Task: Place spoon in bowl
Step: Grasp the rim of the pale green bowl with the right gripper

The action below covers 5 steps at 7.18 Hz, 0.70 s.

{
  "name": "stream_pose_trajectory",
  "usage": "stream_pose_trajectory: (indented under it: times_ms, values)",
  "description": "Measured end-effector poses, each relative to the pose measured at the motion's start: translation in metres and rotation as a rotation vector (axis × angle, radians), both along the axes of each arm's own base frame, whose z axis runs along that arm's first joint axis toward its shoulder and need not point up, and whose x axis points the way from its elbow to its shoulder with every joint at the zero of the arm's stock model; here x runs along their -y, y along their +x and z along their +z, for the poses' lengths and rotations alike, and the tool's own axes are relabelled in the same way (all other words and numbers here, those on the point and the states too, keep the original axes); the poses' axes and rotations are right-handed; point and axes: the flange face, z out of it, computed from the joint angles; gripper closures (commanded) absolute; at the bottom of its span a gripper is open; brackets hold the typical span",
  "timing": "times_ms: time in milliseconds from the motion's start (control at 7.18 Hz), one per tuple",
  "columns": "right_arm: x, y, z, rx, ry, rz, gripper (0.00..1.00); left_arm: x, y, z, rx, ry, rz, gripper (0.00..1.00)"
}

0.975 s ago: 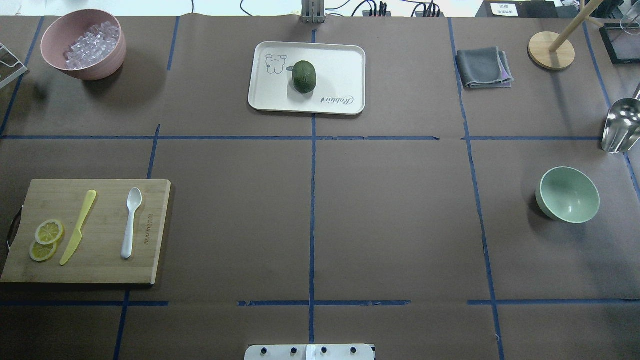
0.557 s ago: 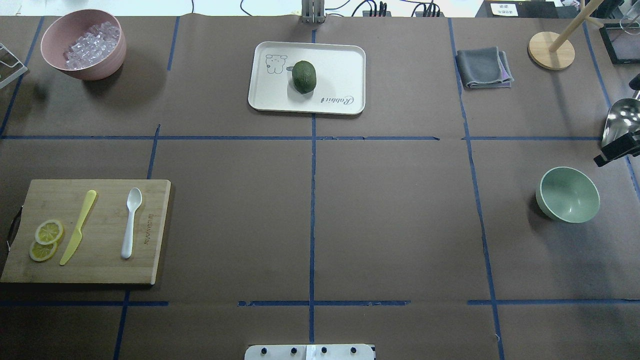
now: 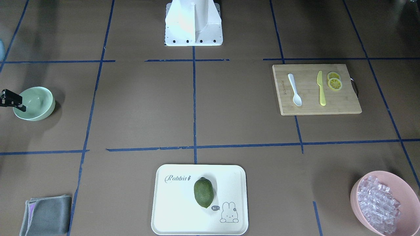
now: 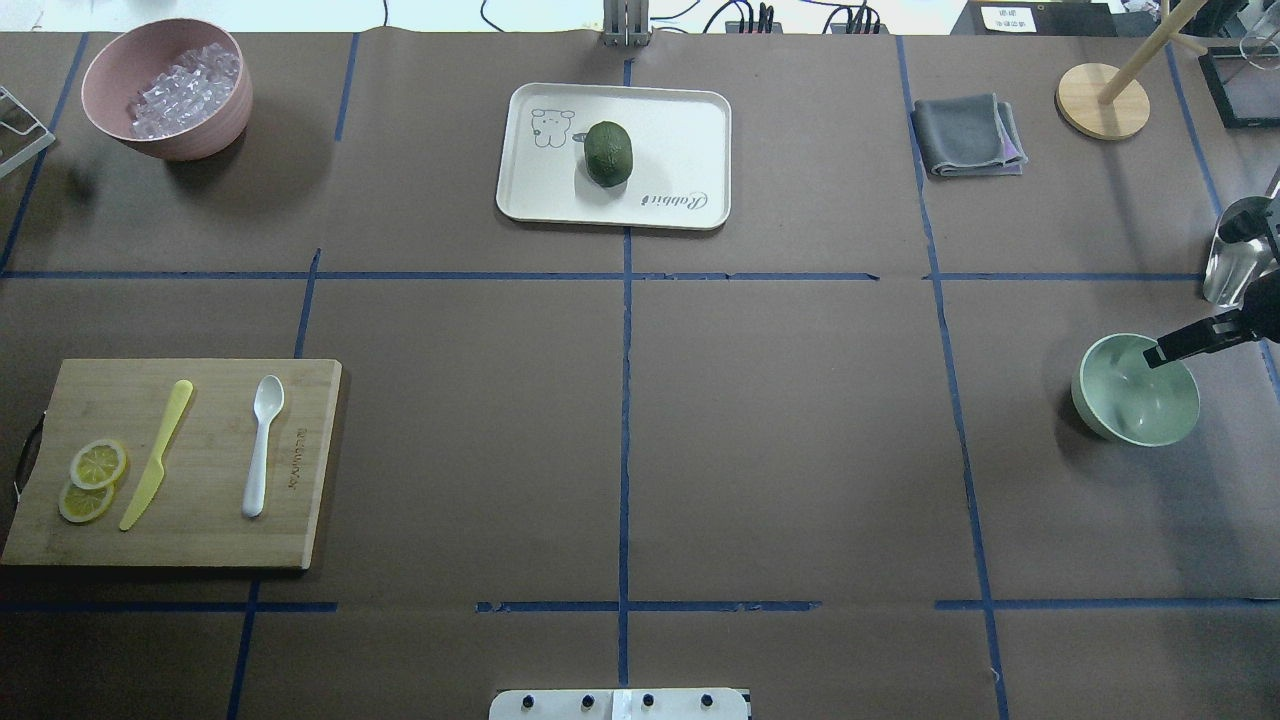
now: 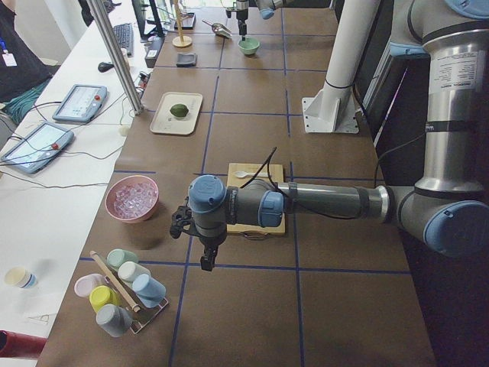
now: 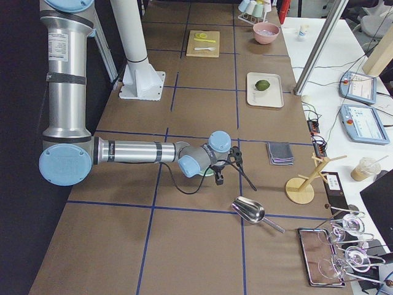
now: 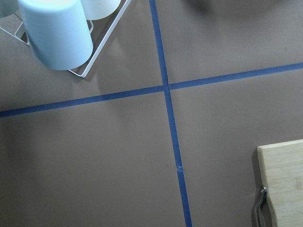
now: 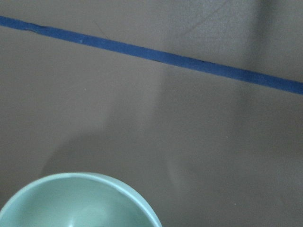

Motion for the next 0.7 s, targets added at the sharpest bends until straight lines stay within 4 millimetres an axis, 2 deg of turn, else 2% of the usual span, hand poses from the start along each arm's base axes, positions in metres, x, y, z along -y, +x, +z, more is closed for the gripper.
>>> stream_pose_trajectory:
  times_ms: [139,418,697]
  values:
    - [-0.008,-0.002,0.006,0.004,-0.003,-0.002,1.00,0.000,0.000,0.000,0.000,0.000,0.000,0.00]
    - [-0.014,-0.004,0.003,0.012,0.005,-0.009,1.00,-0.001,0.000,0.001,0.000,-0.002,0.001,0.00]
    - [-0.016,-0.001,-0.009,0.022,0.025,-0.004,1.00,-0.002,0.001,0.002,0.000,-0.005,0.001,0.00]
